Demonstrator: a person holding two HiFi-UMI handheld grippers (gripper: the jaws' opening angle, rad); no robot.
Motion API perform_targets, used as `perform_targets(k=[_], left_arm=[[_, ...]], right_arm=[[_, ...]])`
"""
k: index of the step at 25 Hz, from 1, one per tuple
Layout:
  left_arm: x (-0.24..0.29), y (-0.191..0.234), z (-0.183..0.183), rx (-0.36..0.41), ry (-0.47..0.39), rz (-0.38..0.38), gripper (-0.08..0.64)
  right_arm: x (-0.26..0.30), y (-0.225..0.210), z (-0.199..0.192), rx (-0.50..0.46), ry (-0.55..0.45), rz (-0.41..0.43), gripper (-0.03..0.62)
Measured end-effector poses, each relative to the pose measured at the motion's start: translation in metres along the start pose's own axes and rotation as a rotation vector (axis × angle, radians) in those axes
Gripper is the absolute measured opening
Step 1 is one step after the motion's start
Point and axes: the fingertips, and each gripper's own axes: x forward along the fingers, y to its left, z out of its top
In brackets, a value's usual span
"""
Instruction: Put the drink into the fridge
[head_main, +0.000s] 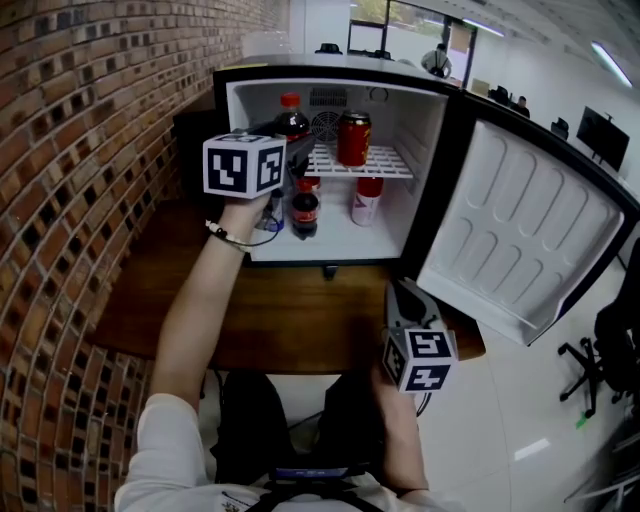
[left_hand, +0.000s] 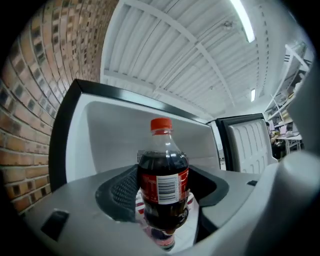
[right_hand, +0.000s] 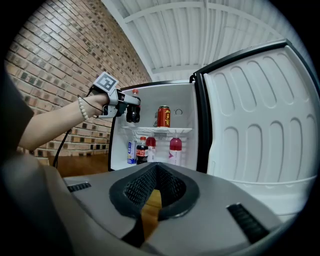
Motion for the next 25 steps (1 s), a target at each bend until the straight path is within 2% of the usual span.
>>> perform_targets(k=[5, 14, 19, 25], left_arm=[[0.035, 0.018, -0.001, -0.032, 0.039, 0.015, 0.301], [0.081, 0.024, -0.019, -0.092, 0.083, -0.012, 0.301], [0.089, 0.022, -0.023, -0.052, 0.115, -0.02, 0.302], [0.089, 0.022, -0.024, -0.028, 0.113, -0.019, 0.311]], right_arm=[[-0.002, -0.005, -0.001, 0.0, -0.004, -0.008, 0.02], [0.005, -0.011, -0.005, 0.005, 0.004, -0.011, 0.02], [0.006, -0.014, -0.009, 0.009, 0.009, -0.012, 0.02], [0.007, -0.012, -0.007, 0.019, 0.003, -0.005, 0.02]])
